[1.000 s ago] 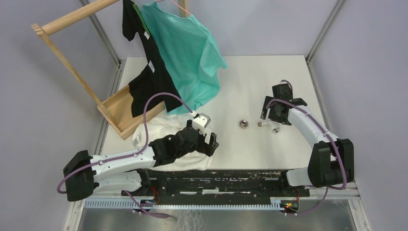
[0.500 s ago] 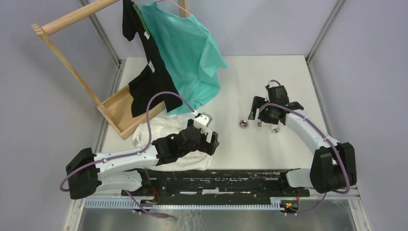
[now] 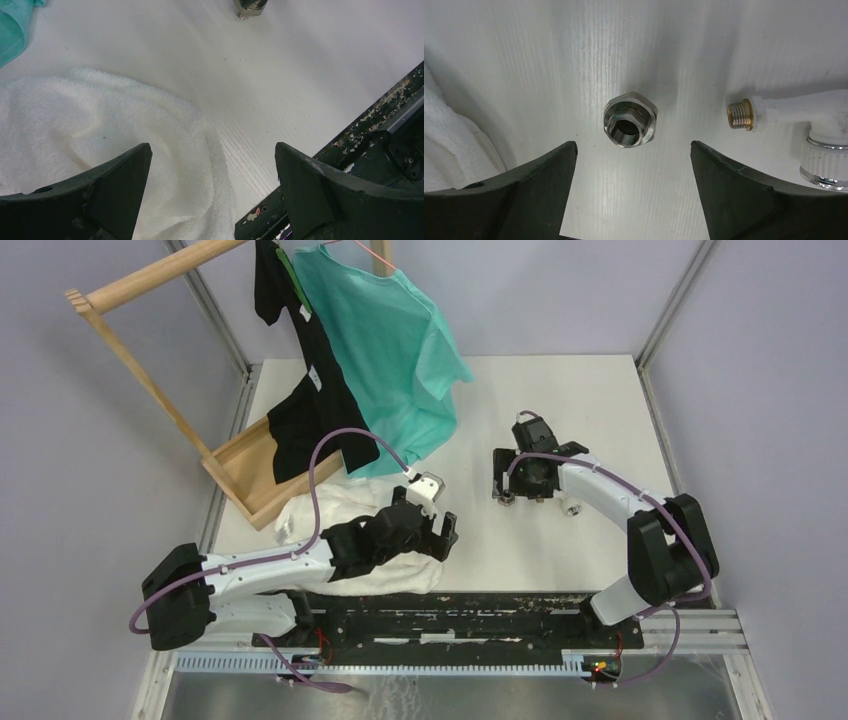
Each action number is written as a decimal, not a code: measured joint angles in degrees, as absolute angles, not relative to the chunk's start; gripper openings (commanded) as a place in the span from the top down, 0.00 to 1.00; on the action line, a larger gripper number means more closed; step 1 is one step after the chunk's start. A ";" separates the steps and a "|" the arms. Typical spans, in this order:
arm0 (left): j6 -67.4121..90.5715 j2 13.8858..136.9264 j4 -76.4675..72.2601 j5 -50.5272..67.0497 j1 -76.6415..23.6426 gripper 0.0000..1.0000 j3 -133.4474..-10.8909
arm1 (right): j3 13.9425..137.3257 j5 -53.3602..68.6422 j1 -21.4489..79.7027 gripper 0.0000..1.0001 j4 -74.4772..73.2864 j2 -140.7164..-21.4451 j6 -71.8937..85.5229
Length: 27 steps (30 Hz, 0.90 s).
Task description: Install the water faucets
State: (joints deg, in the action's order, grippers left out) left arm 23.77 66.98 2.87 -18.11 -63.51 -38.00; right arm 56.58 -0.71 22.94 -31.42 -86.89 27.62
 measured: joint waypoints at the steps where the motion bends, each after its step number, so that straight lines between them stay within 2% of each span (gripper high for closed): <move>1: 23.77 66.98 2.87 -18.11 -63.51 0.00 -38.00 | 57.01 -1.08 23.31 0.09 -31.57 -87.68 27.62; 4: 23.77 66.98 2.87 -18.11 -63.51 0.00 -38.00 | 58.15 -1.78 24.08 0.10 -31.79 -89.67 27.62; 7: 23.77 66.98 2.87 -18.15 -63.51 0.00 -38.00 | 59.75 -2.39 24.56 0.14 -31.81 -92.01 27.62; 15: 25.41 67.64 4.23 -21.08 -63.51 0.00 -38.74 | 61.54 -3.99 25.39 0.39 -31.70 -97.08 28.08; 20: 25.71 67.68 4.27 -21.17 -63.53 0.00 -38.74 | 61.60 -4.12 25.41 0.50 -31.68 -98.61 28.27; 22: 25.93 67.72 4.27 -21.45 -63.51 0.01 -38.74 | 61.60 -3.92 25.41 0.59 -31.66 -98.85 28.49; 24: 26.17 67.79 4.29 -22.13 -63.51 0.01 -38.74 | 61.60 -3.88 25.41 0.77 -31.66 -98.85 28.64; 27: 27.33 67.79 4.49 -23.90 -63.53 0.01 -38.74 | 61.54 -3.46 25.41 0.99 -31.33 -98.72 28.99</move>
State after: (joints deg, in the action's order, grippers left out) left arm 27.33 67.79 4.49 -23.90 -63.53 -38.74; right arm 61.54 -3.46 25.41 -31.33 -98.72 28.99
